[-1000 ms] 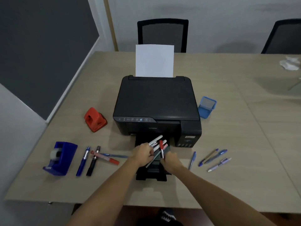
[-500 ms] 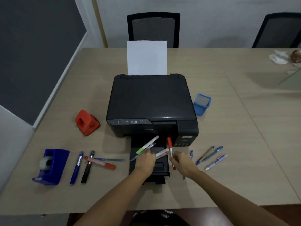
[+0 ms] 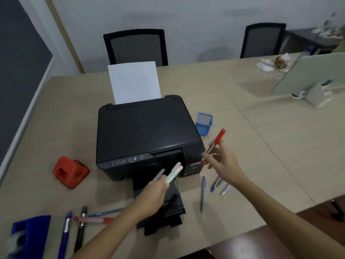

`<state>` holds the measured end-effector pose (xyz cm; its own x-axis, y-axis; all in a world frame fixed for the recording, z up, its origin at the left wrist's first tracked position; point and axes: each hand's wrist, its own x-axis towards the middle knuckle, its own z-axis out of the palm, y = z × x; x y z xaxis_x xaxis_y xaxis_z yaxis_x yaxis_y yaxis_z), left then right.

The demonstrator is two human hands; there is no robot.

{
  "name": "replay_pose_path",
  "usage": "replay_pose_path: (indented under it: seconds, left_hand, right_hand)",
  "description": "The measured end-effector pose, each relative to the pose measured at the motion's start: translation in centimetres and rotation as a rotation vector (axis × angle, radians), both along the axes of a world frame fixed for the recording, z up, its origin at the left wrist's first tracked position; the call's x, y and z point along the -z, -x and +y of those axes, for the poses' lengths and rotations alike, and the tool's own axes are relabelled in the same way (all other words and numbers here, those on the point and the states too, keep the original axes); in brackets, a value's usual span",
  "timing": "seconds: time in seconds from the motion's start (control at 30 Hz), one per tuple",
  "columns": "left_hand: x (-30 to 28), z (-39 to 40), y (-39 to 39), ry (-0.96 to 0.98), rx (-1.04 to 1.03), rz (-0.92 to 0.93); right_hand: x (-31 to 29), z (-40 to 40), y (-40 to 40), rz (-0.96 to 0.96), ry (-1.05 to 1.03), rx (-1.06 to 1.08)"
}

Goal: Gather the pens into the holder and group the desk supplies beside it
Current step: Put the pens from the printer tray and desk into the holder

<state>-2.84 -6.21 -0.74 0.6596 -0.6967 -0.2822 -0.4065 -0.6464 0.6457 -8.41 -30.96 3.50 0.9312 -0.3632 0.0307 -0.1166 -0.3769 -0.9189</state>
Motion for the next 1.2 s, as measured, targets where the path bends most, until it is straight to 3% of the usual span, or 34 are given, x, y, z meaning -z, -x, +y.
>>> replay_pose_path:
  seconds: [0.1, 0.17, 0.37, 0.57, 0.8, 1.0, 1.1, 1.2]
  left_hand:
    - [-6.3, -3.3, -3.3, 0.167, -0.035, -0.096]
    - [-8.6, -7.4, -5.8, 0.168, -0.027, -0.174]
    - [-8.5, -22.7, -12.9, -0.272, 0.007, -0.254]
    - [-3.5, -32.1, -18.2, -0.462, -0.049, -0.278]
    - [0.4, -35.1, -20.5, -0.492, -0.212, -0.17]
    - [0.5, -34.4, -20.8, -0.483, -0.179, -0.222]
    - [-1.9, -32.2, -20.2, -0.372, -0.165, -0.246]
    - [-5.5, -27.5, -18.0, -0.122, -0.194, -0.216]
  right_hand:
    - [-1.4, -4.7, -2.0, -0.013, -0.113, 0.181]
    - [-1.0, -8.0, -3.9, 0.018, -0.201, 0.276]
    - [1.2, -15.0, -10.9, 0.105, -0.261, 0.395]
    - [4.5, -19.2, -16.4, 0.15, -0.284, 0.432]
    - [8.3, -21.1, -20.0, 0.375, 0.001, 0.189]
    - [8.5, -21.0, -20.7, 0.436, 0.112, 0.086]
    - [7.3, -20.7, -20.4, 0.414, 0.206, 0.111]
    - [4.6, -19.5, -19.5, 0.284, 0.285, 0.181]
